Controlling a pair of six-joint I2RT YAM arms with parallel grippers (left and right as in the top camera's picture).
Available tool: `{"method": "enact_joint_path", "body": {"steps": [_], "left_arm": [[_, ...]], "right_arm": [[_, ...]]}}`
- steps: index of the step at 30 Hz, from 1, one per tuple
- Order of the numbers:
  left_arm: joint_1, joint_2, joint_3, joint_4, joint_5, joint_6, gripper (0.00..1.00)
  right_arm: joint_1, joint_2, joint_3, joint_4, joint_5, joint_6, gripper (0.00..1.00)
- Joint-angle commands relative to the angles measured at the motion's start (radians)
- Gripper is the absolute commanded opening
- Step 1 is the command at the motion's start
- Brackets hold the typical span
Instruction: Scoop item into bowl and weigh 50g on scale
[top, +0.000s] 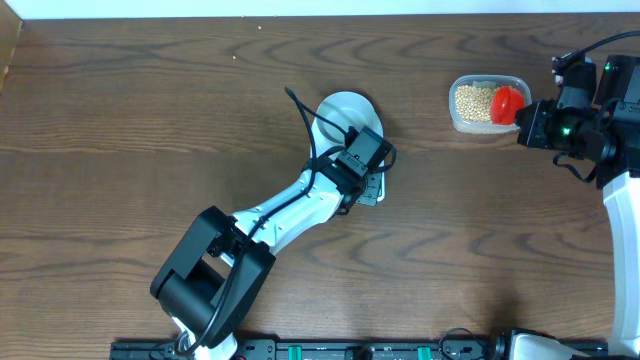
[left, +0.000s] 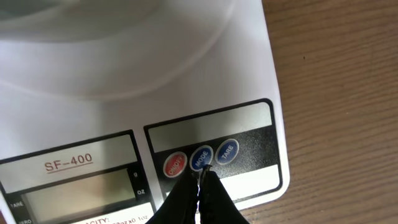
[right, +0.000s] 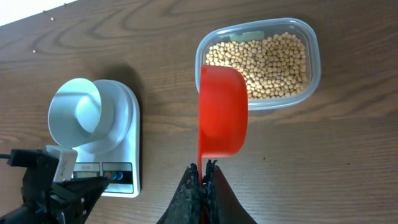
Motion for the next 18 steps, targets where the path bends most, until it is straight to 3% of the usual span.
{"method": "enact_joint_path", "body": {"steps": [1,5,18], "left_arm": [[0.005,-0.007,-0.005,0.000,-0.023,0.062,0.07],[0.005,-0.007,-0.005,-0.001,-0.023,0.113,0.07],[0.005,0.014,-0.005,0.005,-0.038,0.116,0.07]], "right_arm": [[-0.001,0.003,0.019,-0.002,0.006,-0.022,0.01],[-0.001,0.003,0.019,-0.005,0.006,-0.022,0.01],[-0.001,0.003,0.019,-0.005,0.006,-0.022,0.01]]}}
